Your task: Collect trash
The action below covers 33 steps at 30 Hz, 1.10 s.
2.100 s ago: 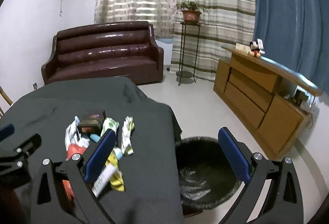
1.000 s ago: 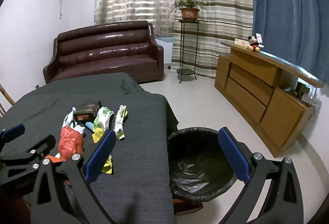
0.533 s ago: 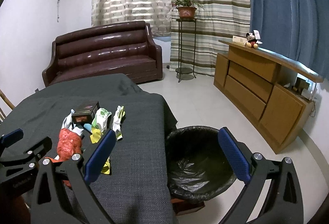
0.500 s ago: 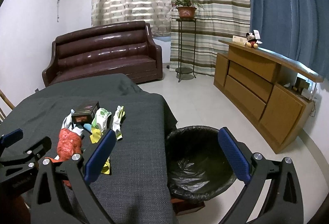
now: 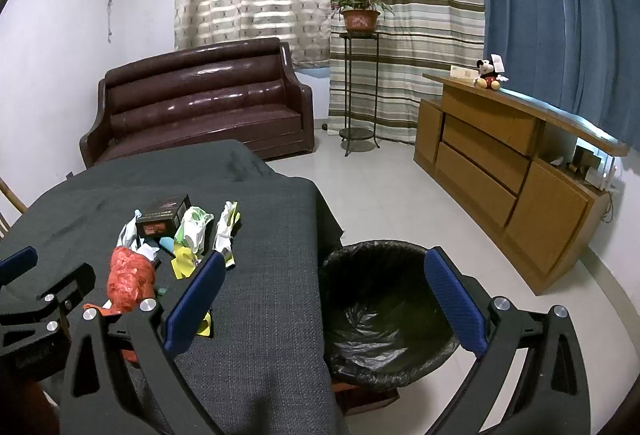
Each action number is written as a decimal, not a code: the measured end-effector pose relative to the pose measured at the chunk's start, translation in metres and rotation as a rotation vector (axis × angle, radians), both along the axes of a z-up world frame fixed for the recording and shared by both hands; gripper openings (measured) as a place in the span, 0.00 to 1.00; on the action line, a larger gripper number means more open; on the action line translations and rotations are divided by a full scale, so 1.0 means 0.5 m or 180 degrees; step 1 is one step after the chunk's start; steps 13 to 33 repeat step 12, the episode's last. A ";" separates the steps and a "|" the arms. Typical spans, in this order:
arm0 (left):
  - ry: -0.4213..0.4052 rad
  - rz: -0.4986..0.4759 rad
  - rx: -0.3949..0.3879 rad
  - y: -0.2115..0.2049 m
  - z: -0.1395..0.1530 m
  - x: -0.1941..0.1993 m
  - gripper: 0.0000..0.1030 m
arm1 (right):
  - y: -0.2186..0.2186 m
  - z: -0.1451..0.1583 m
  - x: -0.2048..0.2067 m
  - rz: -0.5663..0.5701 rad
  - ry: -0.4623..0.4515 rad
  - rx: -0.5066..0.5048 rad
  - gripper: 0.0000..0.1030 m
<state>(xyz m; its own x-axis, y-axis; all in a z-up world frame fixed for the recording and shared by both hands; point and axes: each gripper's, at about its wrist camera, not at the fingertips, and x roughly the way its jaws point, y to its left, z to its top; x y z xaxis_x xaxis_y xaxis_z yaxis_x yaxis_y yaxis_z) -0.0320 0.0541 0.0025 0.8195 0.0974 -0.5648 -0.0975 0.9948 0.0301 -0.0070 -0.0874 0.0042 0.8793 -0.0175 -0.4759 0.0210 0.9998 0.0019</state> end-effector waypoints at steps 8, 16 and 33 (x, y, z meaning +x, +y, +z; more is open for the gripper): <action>-0.0079 0.0033 0.0054 -0.008 0.005 -0.005 0.93 | 0.002 -0.001 0.000 0.0003 0.0003 0.0002 0.95; -0.0053 0.0039 0.0044 -0.006 0.004 -0.004 0.93 | 0.002 -0.001 0.000 0.0002 0.0004 0.0003 0.95; -0.0053 0.0039 0.0044 -0.006 0.004 -0.004 0.93 | 0.002 -0.001 0.000 0.0002 0.0004 0.0003 0.95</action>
